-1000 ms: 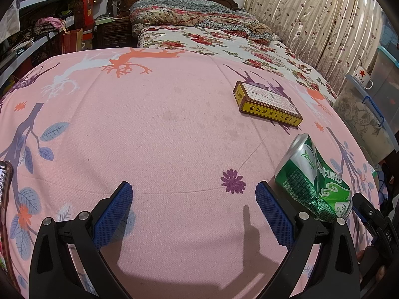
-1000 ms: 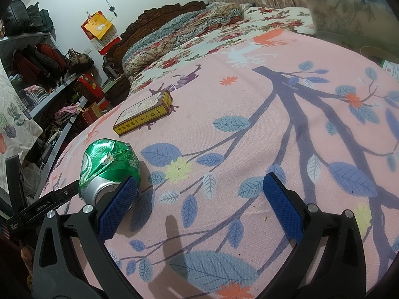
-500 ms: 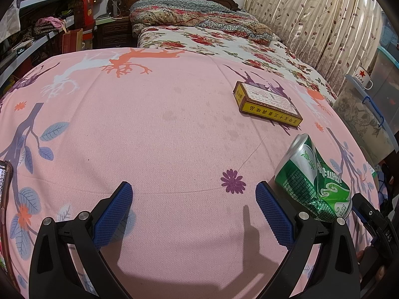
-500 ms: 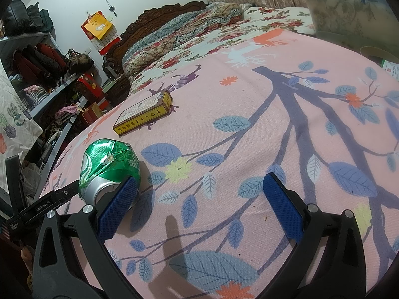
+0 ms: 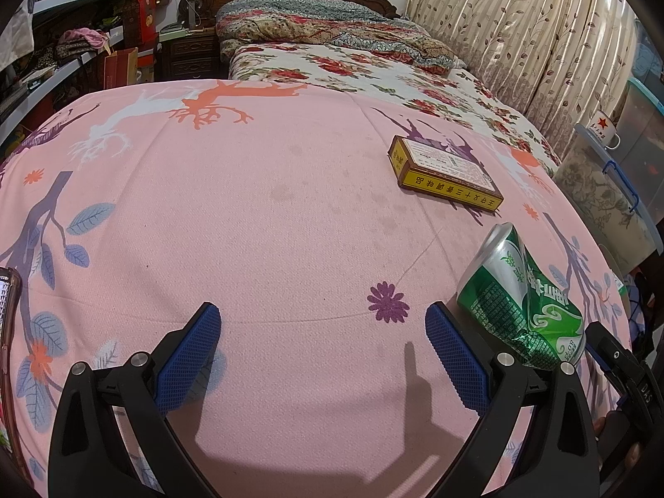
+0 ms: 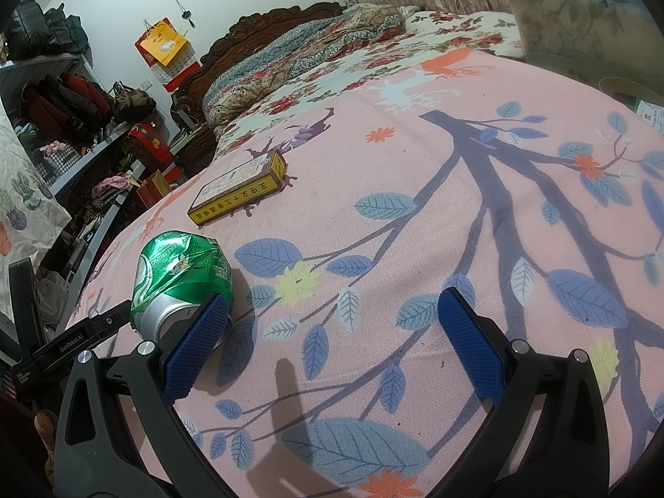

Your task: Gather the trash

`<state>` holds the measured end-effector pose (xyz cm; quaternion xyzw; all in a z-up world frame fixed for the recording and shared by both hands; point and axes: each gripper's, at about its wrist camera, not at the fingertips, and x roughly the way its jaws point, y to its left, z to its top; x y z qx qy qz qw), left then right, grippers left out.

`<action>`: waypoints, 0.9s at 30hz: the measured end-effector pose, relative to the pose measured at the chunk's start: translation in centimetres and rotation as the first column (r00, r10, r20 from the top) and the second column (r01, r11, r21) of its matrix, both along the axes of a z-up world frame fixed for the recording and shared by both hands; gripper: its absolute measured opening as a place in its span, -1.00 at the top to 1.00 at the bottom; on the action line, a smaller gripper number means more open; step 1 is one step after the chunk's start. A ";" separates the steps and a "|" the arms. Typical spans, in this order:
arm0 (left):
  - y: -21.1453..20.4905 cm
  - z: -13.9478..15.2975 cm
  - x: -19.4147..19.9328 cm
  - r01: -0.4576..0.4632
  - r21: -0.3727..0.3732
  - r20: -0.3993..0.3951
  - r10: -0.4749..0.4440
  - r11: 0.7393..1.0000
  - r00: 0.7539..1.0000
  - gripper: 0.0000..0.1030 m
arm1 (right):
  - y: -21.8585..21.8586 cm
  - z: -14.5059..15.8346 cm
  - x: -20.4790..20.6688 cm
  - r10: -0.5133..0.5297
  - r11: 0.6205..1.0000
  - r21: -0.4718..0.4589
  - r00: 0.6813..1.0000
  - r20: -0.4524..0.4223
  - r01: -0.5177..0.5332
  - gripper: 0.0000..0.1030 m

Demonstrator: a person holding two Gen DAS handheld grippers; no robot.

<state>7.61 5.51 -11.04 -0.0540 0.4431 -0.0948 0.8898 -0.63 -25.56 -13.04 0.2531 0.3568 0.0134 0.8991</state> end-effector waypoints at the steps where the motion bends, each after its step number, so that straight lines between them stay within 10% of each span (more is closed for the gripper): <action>1: 0.0 0.0 0.0 0.000 0.000 0.000 0.000 1.000 1.000 -0.83 | 0.0 0.0 0.1 0.000 1.000 0.000 1.000 0.000 0.000 -0.95; 27: -0.6 0.1 0.2 0.001 0.035 -0.004 -0.001 0.999 1.000 -0.83 | -1.1 0.7 2.3 -0.030 1.000 -0.006 0.999 -0.040 0.030 -0.94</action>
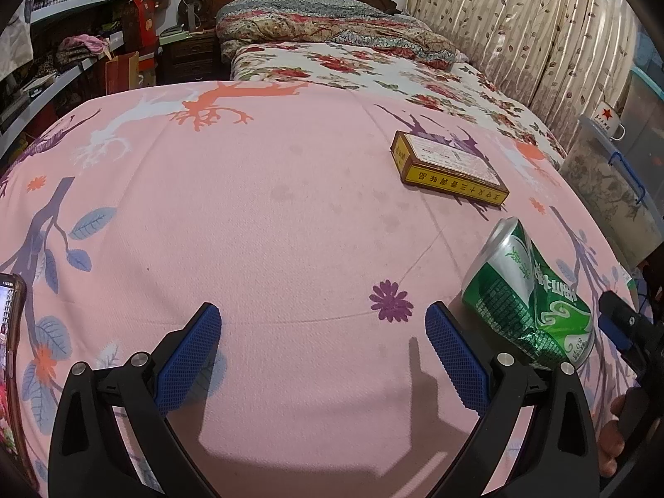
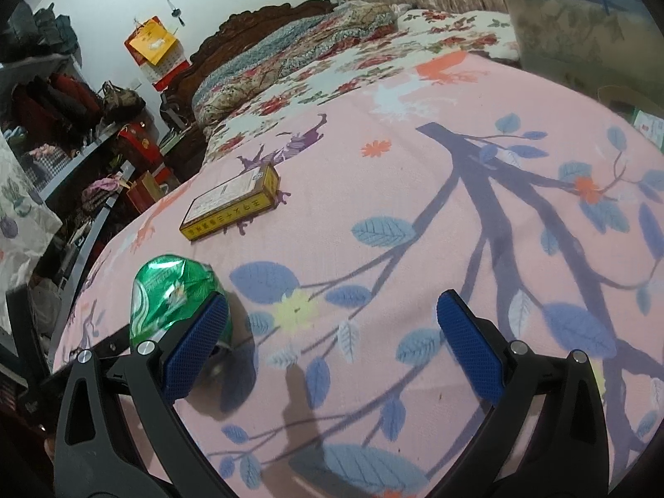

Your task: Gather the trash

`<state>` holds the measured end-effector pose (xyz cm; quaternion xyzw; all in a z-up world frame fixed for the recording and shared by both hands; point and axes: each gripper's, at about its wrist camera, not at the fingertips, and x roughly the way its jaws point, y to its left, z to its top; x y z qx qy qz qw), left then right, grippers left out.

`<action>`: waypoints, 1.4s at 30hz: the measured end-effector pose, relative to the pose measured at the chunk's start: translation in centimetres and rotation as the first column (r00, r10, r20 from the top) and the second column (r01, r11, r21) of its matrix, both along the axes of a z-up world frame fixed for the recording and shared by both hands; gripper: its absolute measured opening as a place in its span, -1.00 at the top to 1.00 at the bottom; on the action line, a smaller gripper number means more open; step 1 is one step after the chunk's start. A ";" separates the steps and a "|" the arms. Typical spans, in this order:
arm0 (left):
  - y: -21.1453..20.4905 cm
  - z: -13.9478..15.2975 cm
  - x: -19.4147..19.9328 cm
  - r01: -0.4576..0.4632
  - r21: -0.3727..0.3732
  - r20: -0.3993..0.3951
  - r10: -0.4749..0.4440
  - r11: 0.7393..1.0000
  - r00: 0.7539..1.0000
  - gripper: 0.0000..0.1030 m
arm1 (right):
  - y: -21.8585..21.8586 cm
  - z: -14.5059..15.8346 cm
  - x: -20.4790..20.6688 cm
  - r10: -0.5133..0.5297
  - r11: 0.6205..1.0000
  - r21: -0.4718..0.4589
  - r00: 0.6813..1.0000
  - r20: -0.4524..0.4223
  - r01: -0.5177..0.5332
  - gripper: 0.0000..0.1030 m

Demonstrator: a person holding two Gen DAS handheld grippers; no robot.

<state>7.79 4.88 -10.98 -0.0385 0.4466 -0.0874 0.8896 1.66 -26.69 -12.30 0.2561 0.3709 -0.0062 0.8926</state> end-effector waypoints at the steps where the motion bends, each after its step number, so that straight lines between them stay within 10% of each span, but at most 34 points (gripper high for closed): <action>1: 0.0 0.0 0.0 -0.001 -0.003 -0.001 0.001 1.000 1.000 -0.83 | 0.0 -0.3 0.2 0.001 1.000 0.011 1.000 -0.010 -0.001 -0.94; 35: -0.1 -0.2 0.2 0.002 0.014 -0.004 -0.002 1.000 1.000 -0.83 | 0.8 -0.9 0.0 0.005 1.000 0.013 1.000 0.001 -0.005 -0.95; 42: 0.6 0.3 0.2 0.028 -0.076 -0.003 -0.028 0.997 1.000 -0.83 | 0.9 -0.6 0.0 0.025 1.000 0.014 1.000 -0.001 -0.025 -0.94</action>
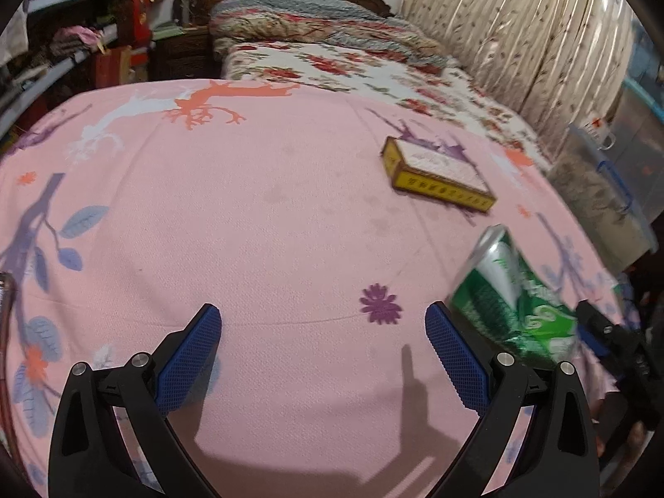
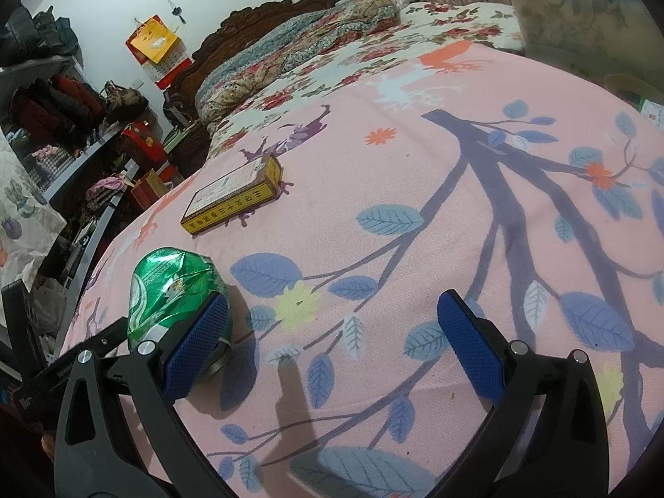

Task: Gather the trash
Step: 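Grasp the green crushed can with the left gripper while the right grasps the yellow box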

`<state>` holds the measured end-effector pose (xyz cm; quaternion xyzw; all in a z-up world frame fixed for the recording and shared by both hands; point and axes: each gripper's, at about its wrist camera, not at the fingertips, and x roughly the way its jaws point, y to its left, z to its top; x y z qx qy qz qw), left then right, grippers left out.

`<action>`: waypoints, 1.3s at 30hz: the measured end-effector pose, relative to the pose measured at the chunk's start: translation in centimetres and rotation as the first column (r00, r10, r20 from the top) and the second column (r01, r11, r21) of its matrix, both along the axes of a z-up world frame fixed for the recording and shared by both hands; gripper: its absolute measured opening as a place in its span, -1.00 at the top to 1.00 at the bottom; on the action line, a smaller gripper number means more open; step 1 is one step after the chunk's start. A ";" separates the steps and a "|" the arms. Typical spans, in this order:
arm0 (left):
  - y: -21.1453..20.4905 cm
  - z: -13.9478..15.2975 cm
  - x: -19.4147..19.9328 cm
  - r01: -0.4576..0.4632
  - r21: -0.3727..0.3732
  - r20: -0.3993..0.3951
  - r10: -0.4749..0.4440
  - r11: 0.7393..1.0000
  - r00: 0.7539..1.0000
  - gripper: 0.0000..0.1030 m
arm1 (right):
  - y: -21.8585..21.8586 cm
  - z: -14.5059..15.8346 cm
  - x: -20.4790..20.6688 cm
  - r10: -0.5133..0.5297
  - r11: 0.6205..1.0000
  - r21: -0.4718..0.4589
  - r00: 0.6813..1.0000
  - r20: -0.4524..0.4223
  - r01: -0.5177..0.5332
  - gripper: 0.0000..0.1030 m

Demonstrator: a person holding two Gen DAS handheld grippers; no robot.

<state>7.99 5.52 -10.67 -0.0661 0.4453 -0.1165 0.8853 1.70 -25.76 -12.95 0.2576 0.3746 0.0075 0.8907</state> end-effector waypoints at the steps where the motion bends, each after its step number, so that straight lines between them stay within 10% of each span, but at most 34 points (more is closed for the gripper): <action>1: 0.0 0.1 0.0 0.004 -0.005 -0.004 -0.004 1.000 1.000 -0.83 | 0.1 0.1 0.1 0.006 1.000 0.001 1.000 0.001 -0.006 -0.90; 10: -2.4 2.2 0.1 0.151 -0.180 -0.047 -0.162 0.972 0.986 -0.64 | 0.4 3.7 4.3 0.110 0.993 -0.044 0.991 0.073 -0.107 -0.36; 19: -6.1 1.2 0.0 0.140 -0.039 -0.118 -0.143 0.989 0.983 -0.67 | 4.9 6.1 18.8 0.318 0.909 -0.280 0.948 -0.009 -0.308 -0.54; 24: -5.8 1.4 -0.4 0.116 -0.009 -0.127 -0.116 0.993 0.985 -0.67 | 8.8 3.9 24.4 0.470 0.826 -0.256 0.865 -0.175 -0.501 -0.58; 29: -5.7 1.3 -0.1 0.102 0.013 -0.123 -0.100 0.995 0.987 -0.67 | 9.6 2.9 21.7 0.521 0.764 -0.339 0.835 -0.178 -0.549 -0.39; 32: -5.7 1.3 0.2 0.101 0.005 -0.123 -0.100 0.995 0.987 -0.71 | 7.9 3.1 19.1 0.501 0.776 -0.360 0.853 -0.148 -0.518 0.36; 39: -6.0 1.3 0.0 0.101 0.027 -0.109 -0.097 0.995 0.989 -0.73 | 4.6 3.3 14.2 0.471 0.783 -0.405 0.875 -0.107 -0.472 0.31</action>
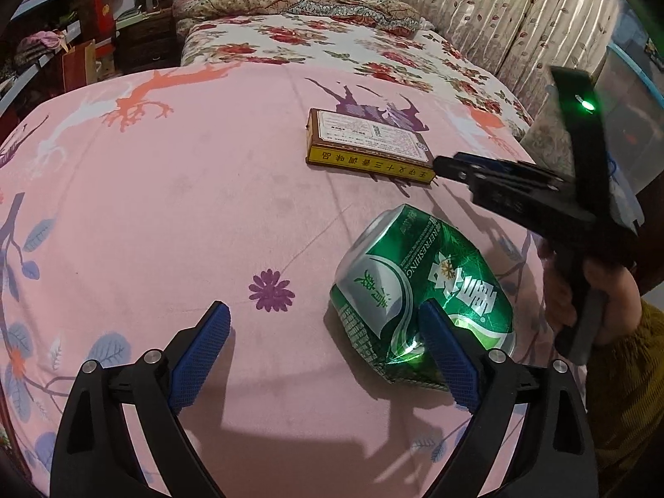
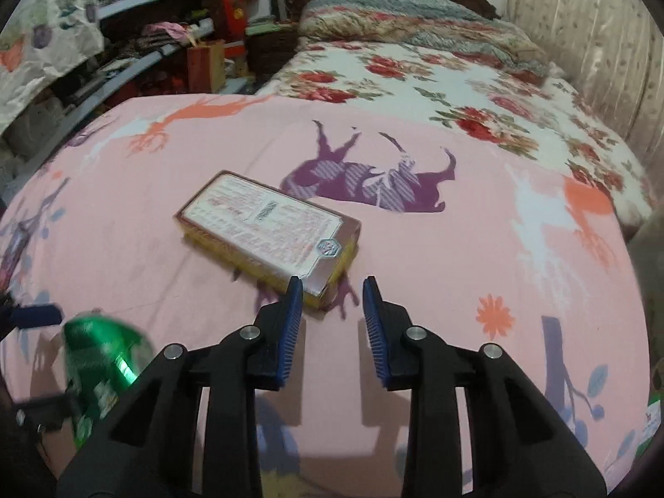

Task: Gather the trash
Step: 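Grasp the green crushed can with the left gripper while the right grasps the yellow box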

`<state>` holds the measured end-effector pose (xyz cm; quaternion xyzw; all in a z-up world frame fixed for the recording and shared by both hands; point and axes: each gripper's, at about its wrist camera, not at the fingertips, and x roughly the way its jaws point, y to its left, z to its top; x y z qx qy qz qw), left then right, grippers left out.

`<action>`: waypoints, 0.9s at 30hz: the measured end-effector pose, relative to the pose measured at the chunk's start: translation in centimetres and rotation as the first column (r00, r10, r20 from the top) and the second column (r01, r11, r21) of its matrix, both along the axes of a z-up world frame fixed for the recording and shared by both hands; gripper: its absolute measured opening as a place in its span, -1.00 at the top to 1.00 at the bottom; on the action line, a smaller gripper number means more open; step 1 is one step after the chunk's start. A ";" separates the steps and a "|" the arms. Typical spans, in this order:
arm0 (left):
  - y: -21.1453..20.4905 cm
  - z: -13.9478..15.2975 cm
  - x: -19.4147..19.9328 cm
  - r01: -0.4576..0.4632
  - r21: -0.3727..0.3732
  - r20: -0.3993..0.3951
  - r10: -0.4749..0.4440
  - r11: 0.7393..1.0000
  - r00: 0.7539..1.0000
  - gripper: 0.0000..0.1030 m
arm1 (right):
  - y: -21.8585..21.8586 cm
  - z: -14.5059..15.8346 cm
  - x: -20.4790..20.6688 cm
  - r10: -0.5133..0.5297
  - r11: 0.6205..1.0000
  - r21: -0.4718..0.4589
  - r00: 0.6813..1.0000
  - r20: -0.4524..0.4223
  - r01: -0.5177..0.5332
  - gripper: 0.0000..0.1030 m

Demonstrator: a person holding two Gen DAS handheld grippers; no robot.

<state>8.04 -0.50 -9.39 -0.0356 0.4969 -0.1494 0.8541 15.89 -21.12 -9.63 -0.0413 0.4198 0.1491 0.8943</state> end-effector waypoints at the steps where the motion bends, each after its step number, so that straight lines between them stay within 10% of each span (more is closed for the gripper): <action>1: 0.0 0.0 0.0 -0.002 -0.001 -0.001 0.002 1.000 1.000 -0.73 | 0.0 0.2 -0.1 0.009 1.000 0.001 1.000 0.011 -0.009 -0.10; 3: 0.1 0.0 -0.2 -0.007 -0.004 -0.007 0.007 1.000 1.000 -0.73 | 0.5 1.1 -0.3 0.038 0.999 0.000 0.997 0.068 -0.038 -0.78; 12: 1.0 0.3 -0.8 -0.039 0.014 -0.014 0.039 0.999 0.999 -0.70 | 6.9 0.2 5.0 0.189 0.956 -0.244 0.977 0.098 -0.160 -0.81; 14: 1.2 0.5 -1.0 -0.045 0.020 -0.009 0.045 0.999 0.999 -0.70 | 6.6 0.1 6.3 0.154 0.972 -0.190 0.986 0.064 -0.140 -0.66; 16: 1.3 0.6 -1.2 -0.048 0.027 -0.005 0.048 0.998 0.999 -0.70 | 6.1 0.1 7.0 0.126 0.985 -0.119 0.992 0.010 -0.124 0.38; 27: 0.9 1.4 -1.6 -0.115 0.188 0.115 0.094 0.975 0.989 -0.70 | 3.1 -0.1 5.9 0.000 0.990 -0.139 1.000 0.007 0.001 0.45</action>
